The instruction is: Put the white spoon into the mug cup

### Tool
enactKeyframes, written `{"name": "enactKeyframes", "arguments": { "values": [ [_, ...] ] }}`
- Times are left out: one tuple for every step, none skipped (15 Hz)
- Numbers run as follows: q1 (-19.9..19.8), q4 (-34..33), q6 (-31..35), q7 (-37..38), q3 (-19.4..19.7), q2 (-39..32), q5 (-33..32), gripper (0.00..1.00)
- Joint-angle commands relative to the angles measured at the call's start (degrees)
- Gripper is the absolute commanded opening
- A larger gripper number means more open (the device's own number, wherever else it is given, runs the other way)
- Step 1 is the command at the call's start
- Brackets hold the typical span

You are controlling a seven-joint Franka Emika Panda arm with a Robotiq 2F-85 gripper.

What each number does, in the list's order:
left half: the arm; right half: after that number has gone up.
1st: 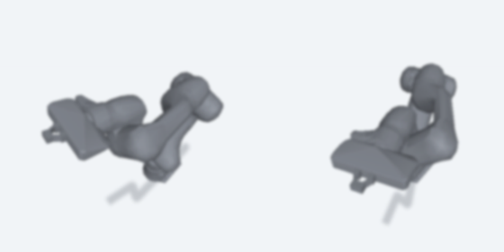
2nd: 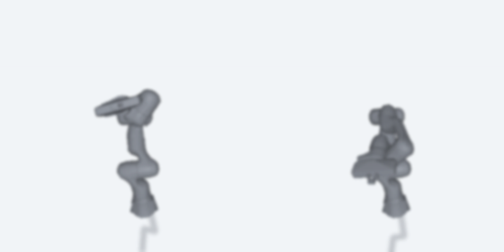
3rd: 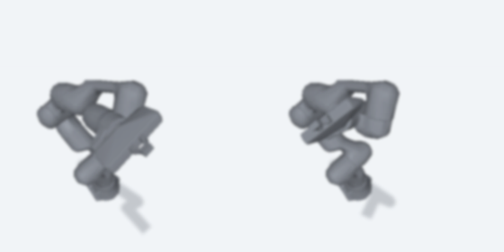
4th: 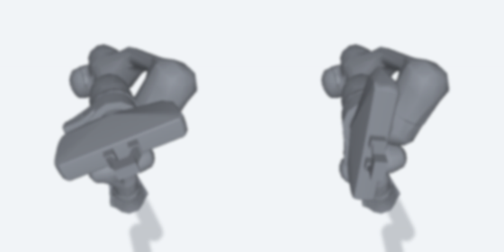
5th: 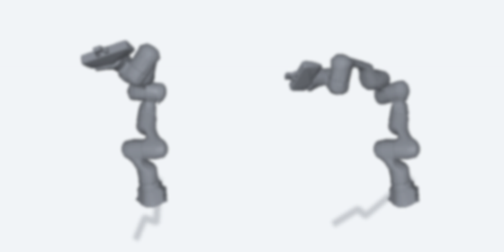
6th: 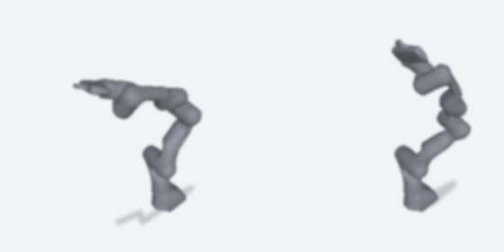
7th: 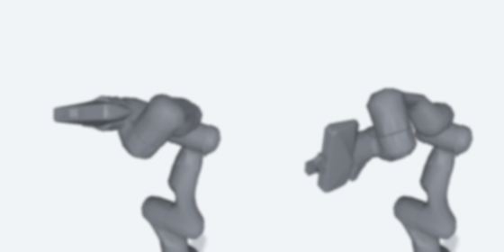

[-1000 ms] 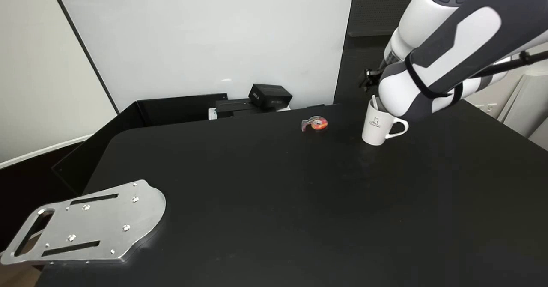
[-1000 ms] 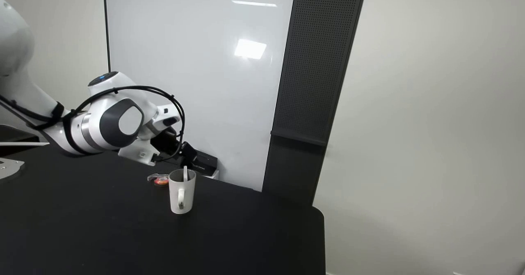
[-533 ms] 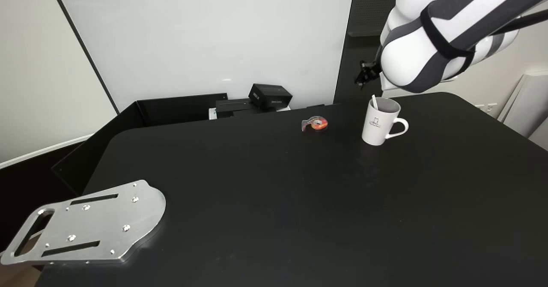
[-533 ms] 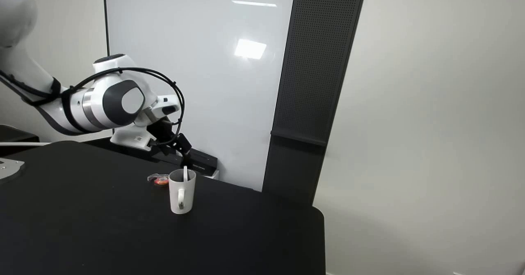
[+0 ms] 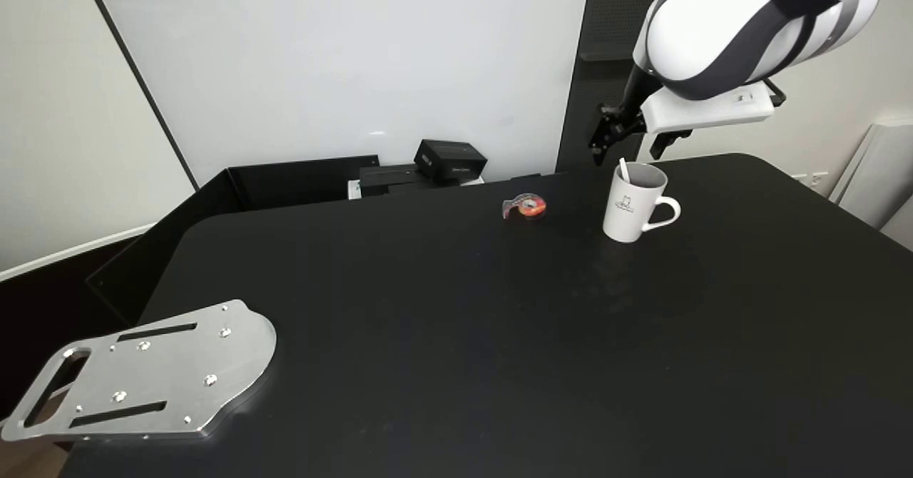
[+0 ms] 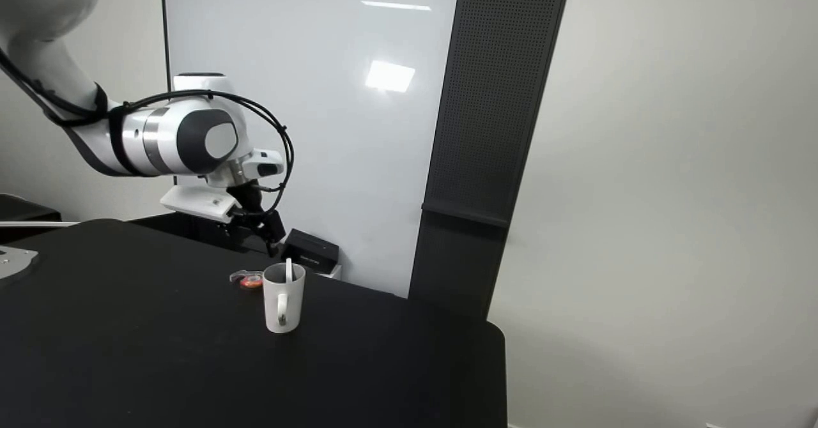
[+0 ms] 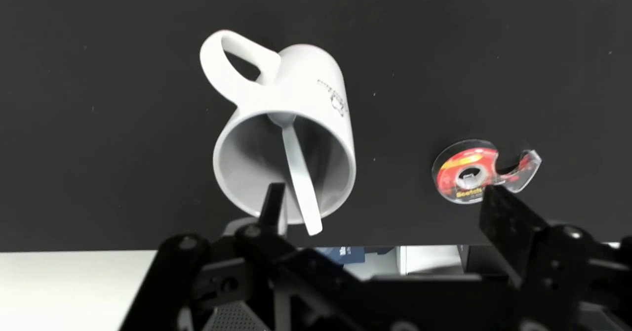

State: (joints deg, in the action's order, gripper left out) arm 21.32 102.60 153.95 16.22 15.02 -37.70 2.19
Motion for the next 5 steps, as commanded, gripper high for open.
{"name": "enactKeyframes", "arguments": {
  "values": [
    [-3.89, -0.43, -1.54, 1.09, -4.10, 0.57, -2.92, 1.00],
    [-4.75, -0.69, -2.23, 0.60, -4.94, 0.66, -2.77, 1.00],
    [-5.13, -0.81, -2.45, 0.27, -5.27, 0.70, -2.70, 1.00],
    [-5.26, -0.86, -2.55, 0.13, -5.42, 0.69, -2.68, 1.00],
    [-5.26, -0.86, -2.62, 0.09, -5.49, 0.69, -2.67, 1.00]
  ]
}}
